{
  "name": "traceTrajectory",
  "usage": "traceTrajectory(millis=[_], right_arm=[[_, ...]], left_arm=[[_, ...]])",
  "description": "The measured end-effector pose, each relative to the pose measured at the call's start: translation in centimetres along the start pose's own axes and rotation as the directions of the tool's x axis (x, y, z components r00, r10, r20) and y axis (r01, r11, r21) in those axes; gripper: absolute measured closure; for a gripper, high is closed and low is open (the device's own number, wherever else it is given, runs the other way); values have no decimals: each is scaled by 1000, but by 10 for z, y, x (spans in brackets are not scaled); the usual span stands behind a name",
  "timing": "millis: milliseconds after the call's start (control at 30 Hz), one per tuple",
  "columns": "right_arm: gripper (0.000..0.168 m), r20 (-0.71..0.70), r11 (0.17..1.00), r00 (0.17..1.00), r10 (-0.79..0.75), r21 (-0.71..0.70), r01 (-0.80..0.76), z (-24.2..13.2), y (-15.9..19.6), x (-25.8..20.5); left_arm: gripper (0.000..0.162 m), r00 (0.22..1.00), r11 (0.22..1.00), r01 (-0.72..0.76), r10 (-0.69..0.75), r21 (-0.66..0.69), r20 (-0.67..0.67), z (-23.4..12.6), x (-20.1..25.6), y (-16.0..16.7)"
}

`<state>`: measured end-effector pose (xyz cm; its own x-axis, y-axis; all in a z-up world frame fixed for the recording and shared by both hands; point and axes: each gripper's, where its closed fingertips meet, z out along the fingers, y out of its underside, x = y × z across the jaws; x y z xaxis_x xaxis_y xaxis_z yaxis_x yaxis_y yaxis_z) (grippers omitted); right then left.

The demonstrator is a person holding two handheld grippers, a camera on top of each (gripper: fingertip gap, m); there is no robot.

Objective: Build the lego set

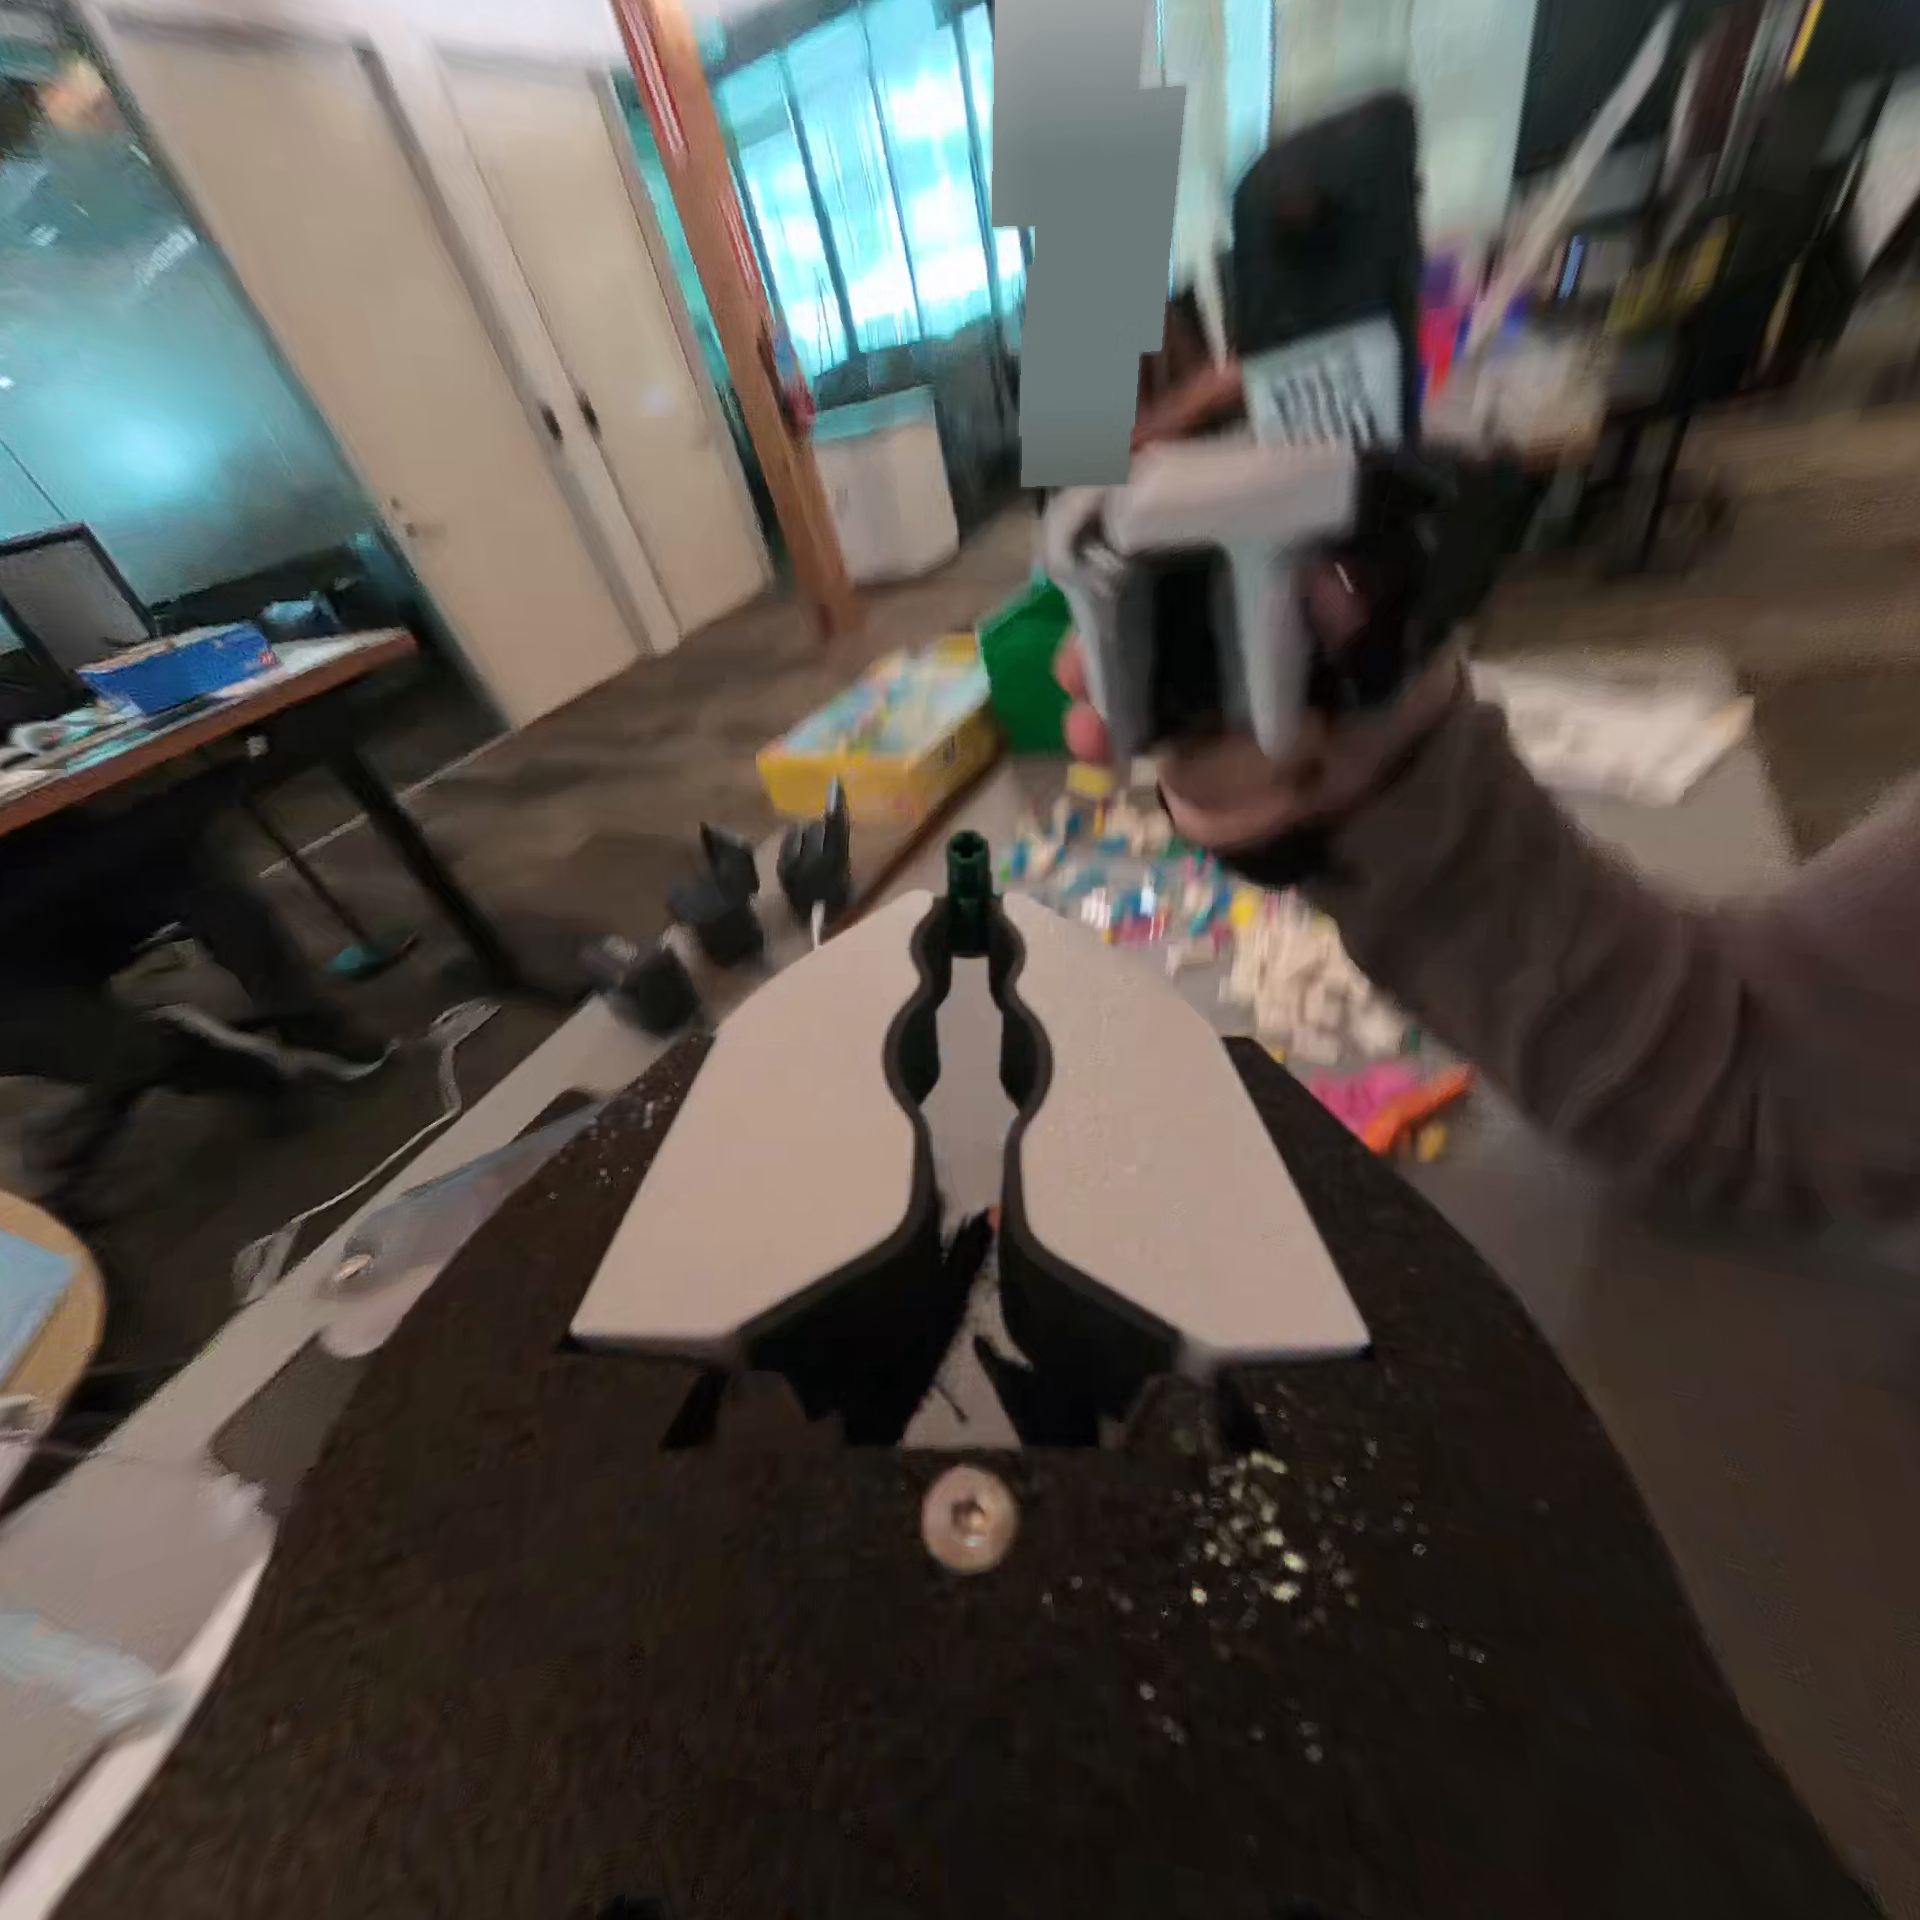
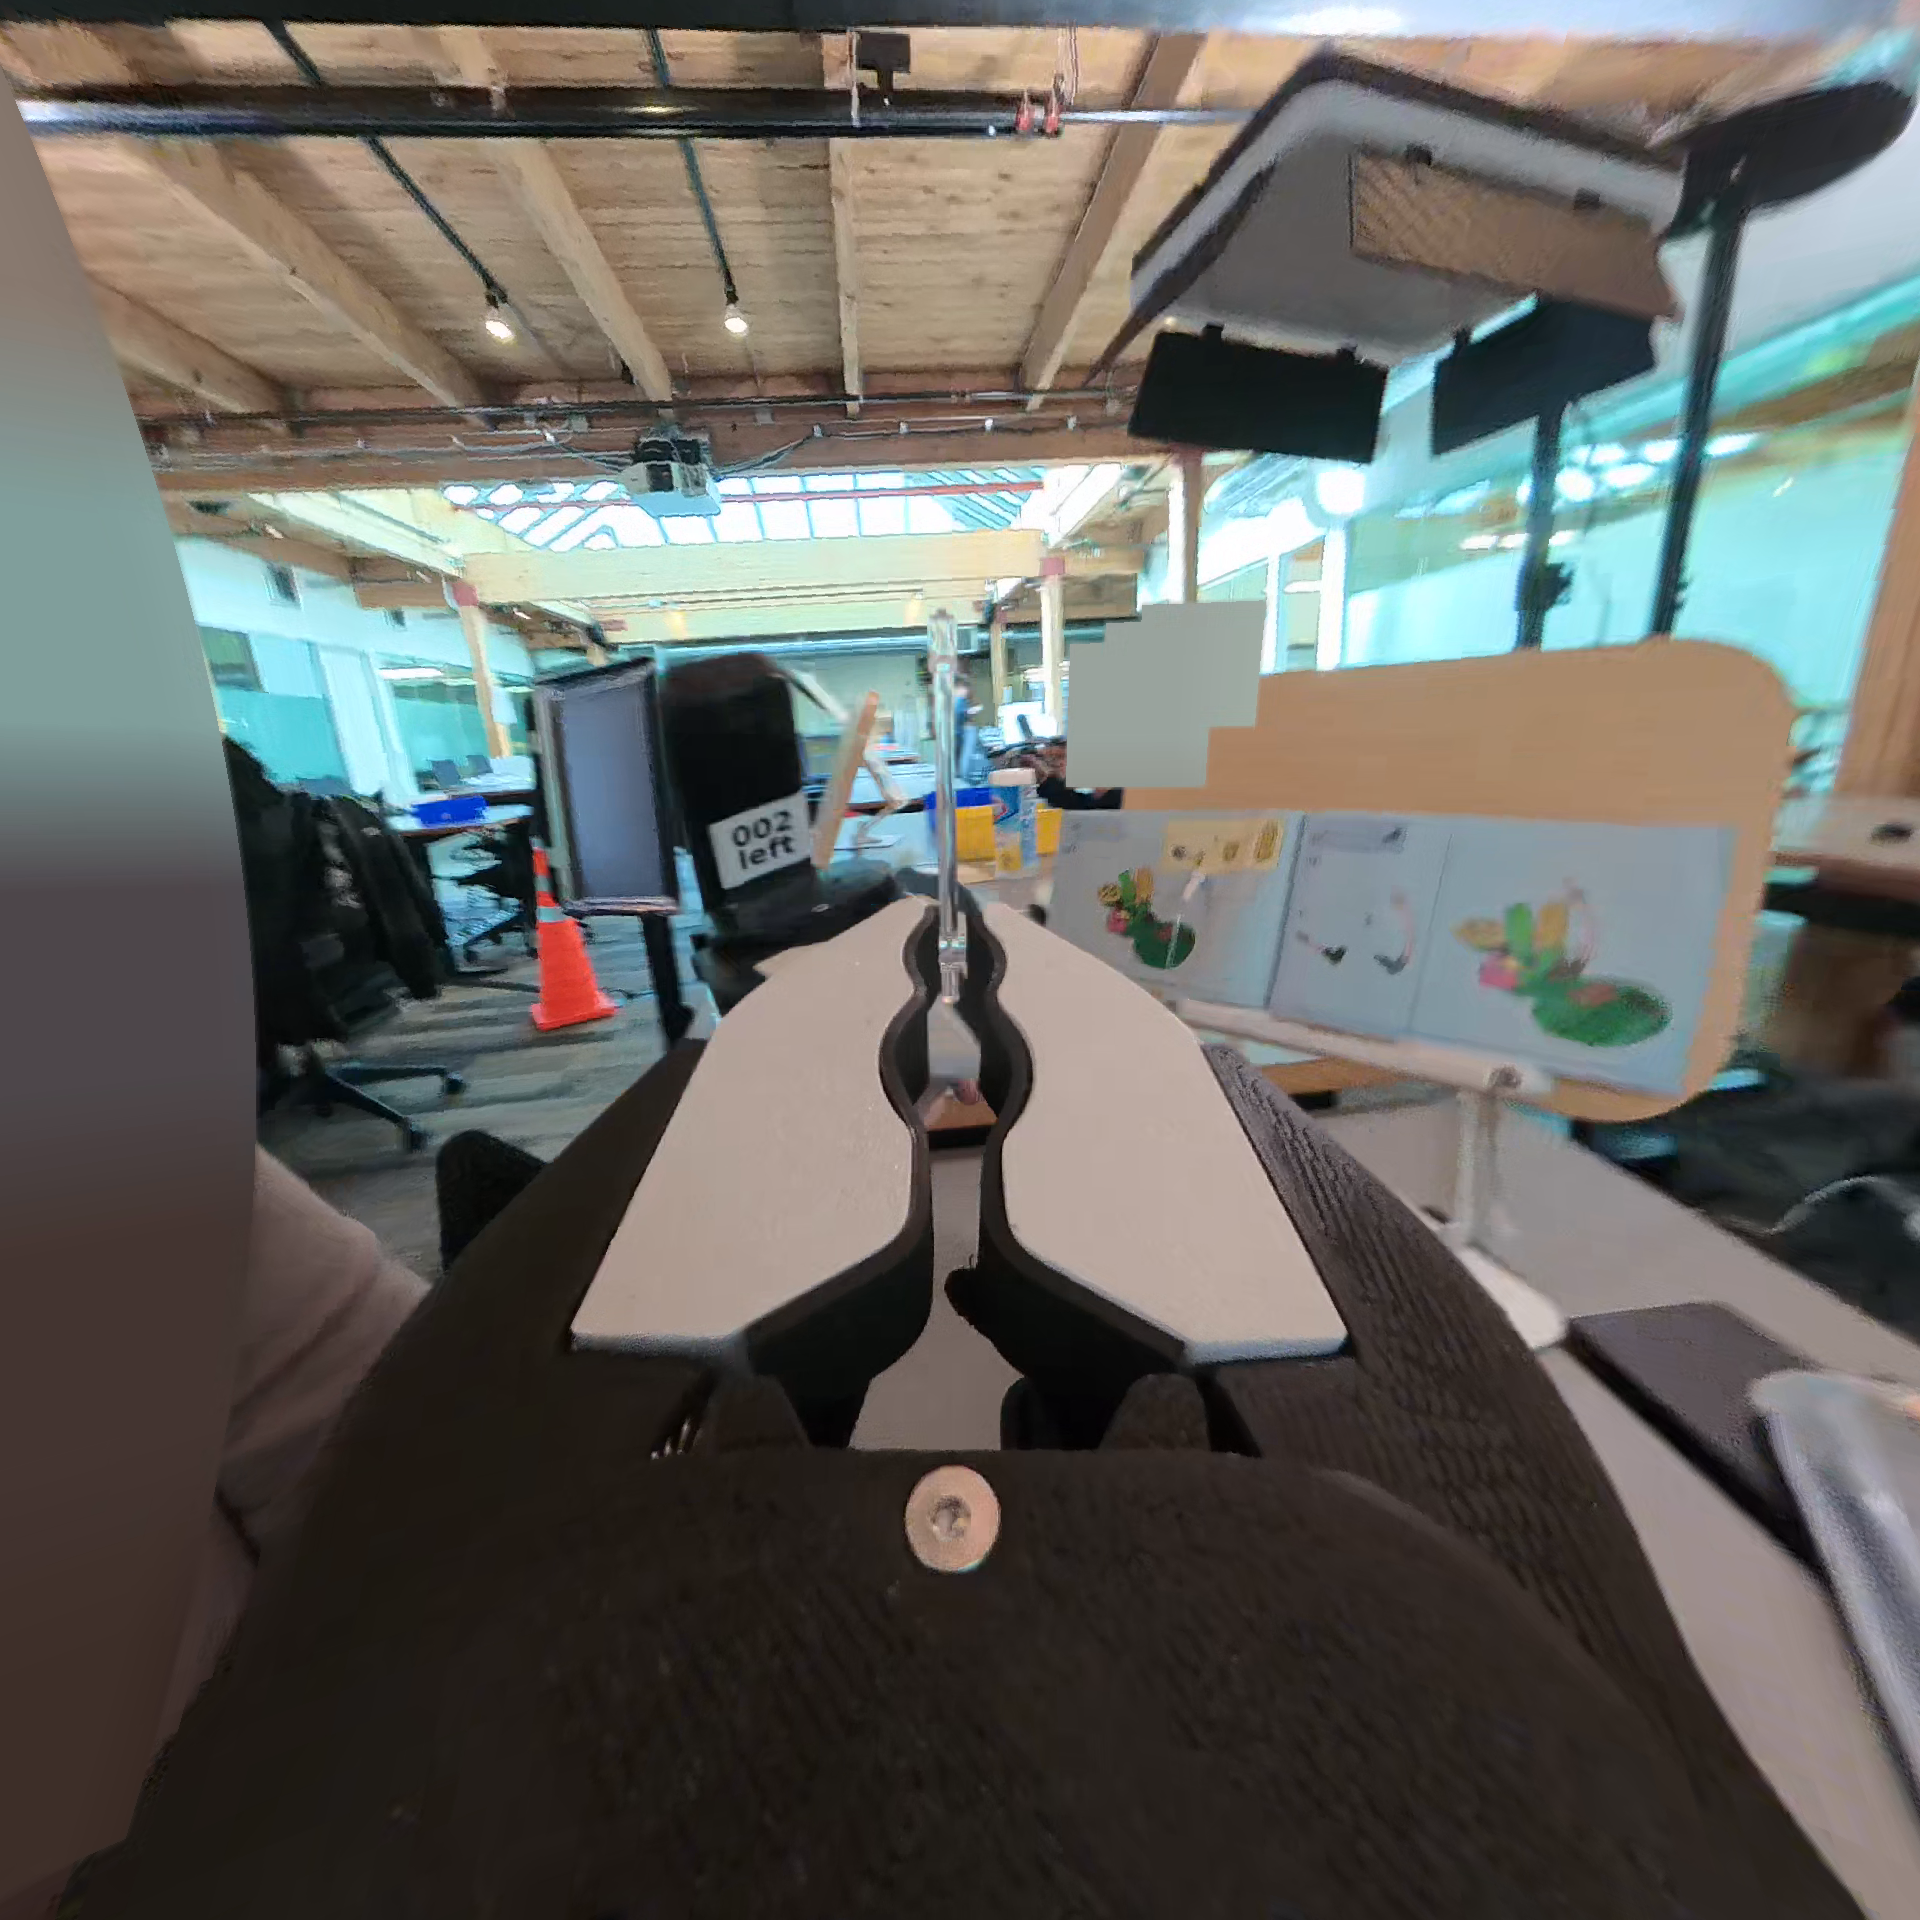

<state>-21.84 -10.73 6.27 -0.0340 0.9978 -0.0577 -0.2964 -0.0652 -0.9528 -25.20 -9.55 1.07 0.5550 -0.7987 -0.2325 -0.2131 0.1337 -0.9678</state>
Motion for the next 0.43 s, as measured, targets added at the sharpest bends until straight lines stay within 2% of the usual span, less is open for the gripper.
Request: traceTrajectory(millis=[33, 100, 200, 300, 433], right_arm=[[166, 36, 999, 998, 49, -2, -49, -1, 2, 0], [166, 121, 991, 983, 137, -23, -135, 0, 5, -6], [165, 161, 988, 981, 111, -125, -91, 6, 22, -16], [166, 209, 978, 973, 98, -203, -55, 12, 35, -30], [166, 171, 973, 982, 82, -227, -42, 16, 40, -27]], left_arm=[[156, 996, 994, -80, 77, -75, -48, 0, 15, 7], [156, 973, 970, -205, 188, -132, -132, 0, 41, 14], [156, 963, 965, -222, 195, -138, -187, 2, 56, 13], [156, 969, 969, -208, 185, -133, -166, 5, 50, 14], [156, 978, 989, -115, 96, -95, -185, 4, 44, 10]])
